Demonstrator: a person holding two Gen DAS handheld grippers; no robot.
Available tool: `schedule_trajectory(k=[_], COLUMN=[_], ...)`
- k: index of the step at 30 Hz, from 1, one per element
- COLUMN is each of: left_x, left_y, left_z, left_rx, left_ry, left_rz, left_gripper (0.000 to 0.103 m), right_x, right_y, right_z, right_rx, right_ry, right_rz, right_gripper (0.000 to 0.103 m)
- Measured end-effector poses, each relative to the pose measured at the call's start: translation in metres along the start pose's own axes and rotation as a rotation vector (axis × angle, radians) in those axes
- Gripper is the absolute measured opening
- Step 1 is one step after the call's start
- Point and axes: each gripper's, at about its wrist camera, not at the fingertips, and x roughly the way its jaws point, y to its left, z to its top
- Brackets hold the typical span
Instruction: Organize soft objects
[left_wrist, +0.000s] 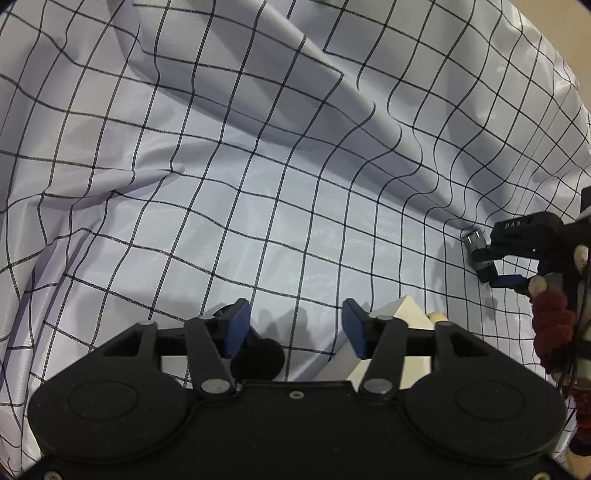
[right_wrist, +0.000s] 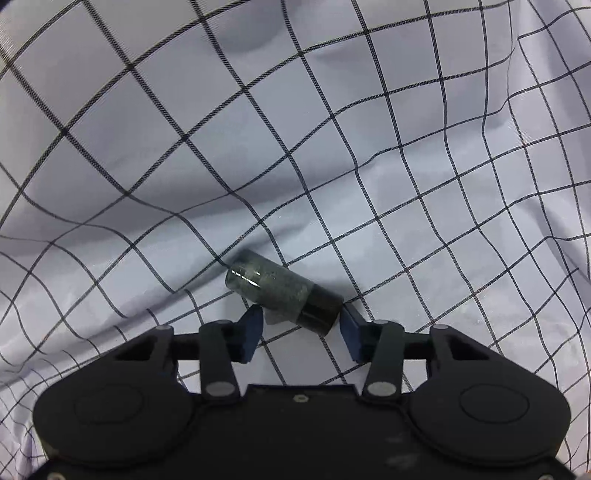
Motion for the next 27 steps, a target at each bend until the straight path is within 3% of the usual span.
schedule_trajectory(k=[2,3,4,12,14,15,19,23,27], left_x=[-0.001,-0.001,-0.001,-0.003,-0.005,-0.005,-0.006,-0.008,-0.008], left_y=[-0.003,-0.005,-0.006,-0.008,-0.005,-0.003,0.004,0.007,0.007], left_z=[0.001,0.002,0.003,0.003,0.003,0.003,0.003,0.001,0.001], left_rx=[0.005,0.007,0.008,0.021,0.019,0.015,-0.007,-0.007,-0.008], left_ry=[-0.004,-0.004,-0.004,-0.002,-0.004,-0.005,-0.007,-0.004,-0.001], left_rz=[0.004,0.004,0.005,-0.003,-0.004,-0.003,0.000,-0.002,0.000], left_gripper=[0.055,0.055,0.055,0.055,0.055,0.055,0.055,0.055,0.055], right_x=[-0.002,-0.004,-0.009,-0.015,-0.015,-0.017,-0.033,-0.048,-0.047], right_y=[-0.005,-0.009,-0.013,-0.003,-0.001,0.001,0.004,0.008,0.015], right_z=[0.002,0.003,0.004,0.004,0.002,-0.001,-0.007,-0.005,-0.008], right_rx=[0.002,0.015,0.026,-0.040,-0.062,-0.084,-0.197,-0.292,-0.411], right_ry=[0.011,0.014,0.012,-0.043,-0.017,-0.005,0.053,-0.053,-0.053], right_rz=[0.025,0.037,0.047,0.026,0.045,0.065,0.317,0.213,0.215], right_gripper=[0.048,0.057,0.060,0.060,0.063,0.063,0.059,0.061,0.061])
